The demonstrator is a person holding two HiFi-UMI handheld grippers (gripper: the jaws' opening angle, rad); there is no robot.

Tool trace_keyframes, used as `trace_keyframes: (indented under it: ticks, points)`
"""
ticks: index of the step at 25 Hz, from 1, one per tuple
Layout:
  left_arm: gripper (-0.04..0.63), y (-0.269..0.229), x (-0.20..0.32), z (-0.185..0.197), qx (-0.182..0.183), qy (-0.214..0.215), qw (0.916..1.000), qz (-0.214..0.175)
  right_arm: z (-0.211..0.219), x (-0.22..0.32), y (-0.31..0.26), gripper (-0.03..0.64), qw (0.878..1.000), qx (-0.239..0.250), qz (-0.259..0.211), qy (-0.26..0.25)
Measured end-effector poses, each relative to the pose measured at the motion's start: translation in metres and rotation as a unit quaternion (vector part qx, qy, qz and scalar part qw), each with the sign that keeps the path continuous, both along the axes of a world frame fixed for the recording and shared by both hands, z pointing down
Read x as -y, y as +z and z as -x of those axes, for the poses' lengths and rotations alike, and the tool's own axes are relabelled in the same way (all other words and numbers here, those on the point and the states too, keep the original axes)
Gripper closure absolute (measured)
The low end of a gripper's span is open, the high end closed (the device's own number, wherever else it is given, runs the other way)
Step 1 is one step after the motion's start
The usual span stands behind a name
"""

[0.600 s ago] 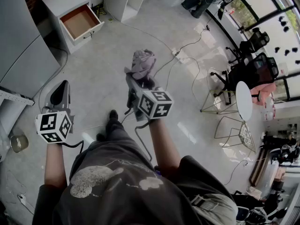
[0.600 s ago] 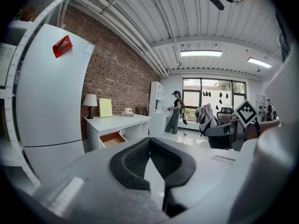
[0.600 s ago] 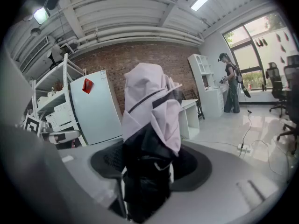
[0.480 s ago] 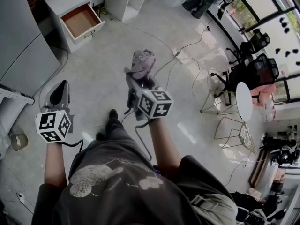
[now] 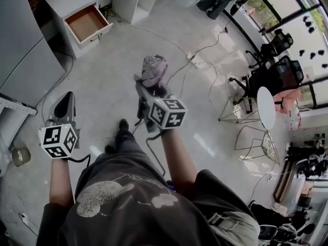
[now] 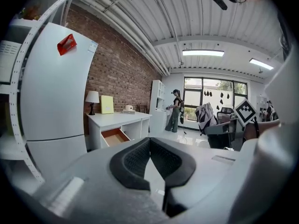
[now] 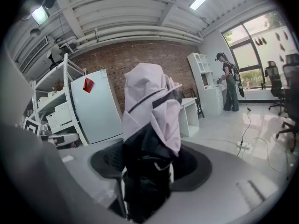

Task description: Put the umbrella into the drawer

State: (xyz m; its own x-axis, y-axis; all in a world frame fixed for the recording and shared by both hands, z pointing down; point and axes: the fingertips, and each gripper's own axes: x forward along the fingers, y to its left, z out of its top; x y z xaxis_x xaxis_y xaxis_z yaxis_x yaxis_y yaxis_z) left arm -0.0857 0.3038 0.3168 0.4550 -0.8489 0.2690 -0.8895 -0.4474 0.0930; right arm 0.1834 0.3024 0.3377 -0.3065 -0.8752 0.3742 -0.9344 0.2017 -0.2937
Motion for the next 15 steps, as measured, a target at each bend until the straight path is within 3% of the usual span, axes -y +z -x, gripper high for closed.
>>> trace_keyframes:
  ticks: [9,15]
  points:
    - [0.584,0.013,-0.014,0.008,0.001,0.008,0.9997,0.021,0.007,-0.019,0.003,0.353,1.000,-0.002,0.003,0.002]
    - [0.584,0.019,0.000,-0.010,0.007,0.025,0.9995,0.017,-0.008,-0.016,0.019,0.353,1.000,0.003,0.017,0.012]
